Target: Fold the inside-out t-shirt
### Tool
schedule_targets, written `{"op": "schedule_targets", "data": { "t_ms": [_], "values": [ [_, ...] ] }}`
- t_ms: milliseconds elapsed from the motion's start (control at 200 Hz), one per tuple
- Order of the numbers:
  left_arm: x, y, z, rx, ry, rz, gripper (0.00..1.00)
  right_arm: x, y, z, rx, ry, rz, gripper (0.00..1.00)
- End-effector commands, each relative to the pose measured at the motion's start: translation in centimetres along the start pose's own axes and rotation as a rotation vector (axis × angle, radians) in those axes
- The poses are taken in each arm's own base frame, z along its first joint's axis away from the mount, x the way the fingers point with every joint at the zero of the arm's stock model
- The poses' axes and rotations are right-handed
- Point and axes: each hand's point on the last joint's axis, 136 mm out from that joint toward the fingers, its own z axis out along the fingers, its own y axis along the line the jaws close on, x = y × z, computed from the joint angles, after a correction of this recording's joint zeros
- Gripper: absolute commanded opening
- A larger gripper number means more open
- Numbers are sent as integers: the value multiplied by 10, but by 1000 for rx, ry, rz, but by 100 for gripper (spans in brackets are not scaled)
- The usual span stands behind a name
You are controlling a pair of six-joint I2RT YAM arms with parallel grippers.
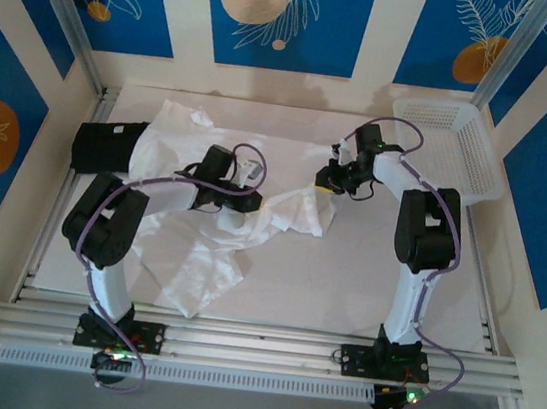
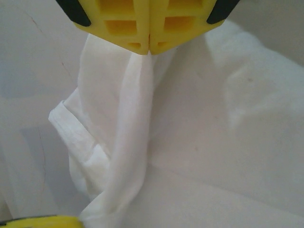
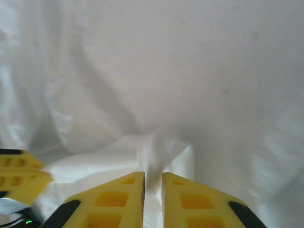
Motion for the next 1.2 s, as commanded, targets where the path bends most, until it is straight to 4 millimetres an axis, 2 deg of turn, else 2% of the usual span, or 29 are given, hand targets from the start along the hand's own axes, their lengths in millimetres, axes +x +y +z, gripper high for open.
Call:
{"op": "schedule_targets", "data": {
  "t_ms": [0, 150, 230, 435, 530, 695, 825, 1080, 1195],
  "values": [
    [-1, 7, 1, -15, 19, -31, 0, 14, -11, -15, 188, -30, -69, 27],
    [0, 4, 0, -1, 17, -31, 0, 50, -8, -14, 378, -30, -205, 39],
    [-1, 2, 1, 12, 13, -32, 0, 58, -8, -7, 477, -20, -288, 42],
    [-1, 1, 2, 23, 14, -32, 0, 53, -2, 15, 565, -18, -401, 49],
    [-2, 2, 2, 24, 11, -30, 0, 46, -9, 24, 621, -12, -419, 53],
    [-1, 2, 3, 30, 12, -34, 0, 37, -15, 23, 686, -26, -448, 52],
    [0, 2, 2, 29, 13, -34, 0, 31, -29, 3, 815, -53, -455, 45],
    [3, 3, 2, 25, 15, -34, 0, 22, -69, -44, 958, -89, -331, 22],
    [4, 3, 2, 26, 18, -34, 0, 23, -69, -53, 937, -106, -296, 18]
  ]
}}
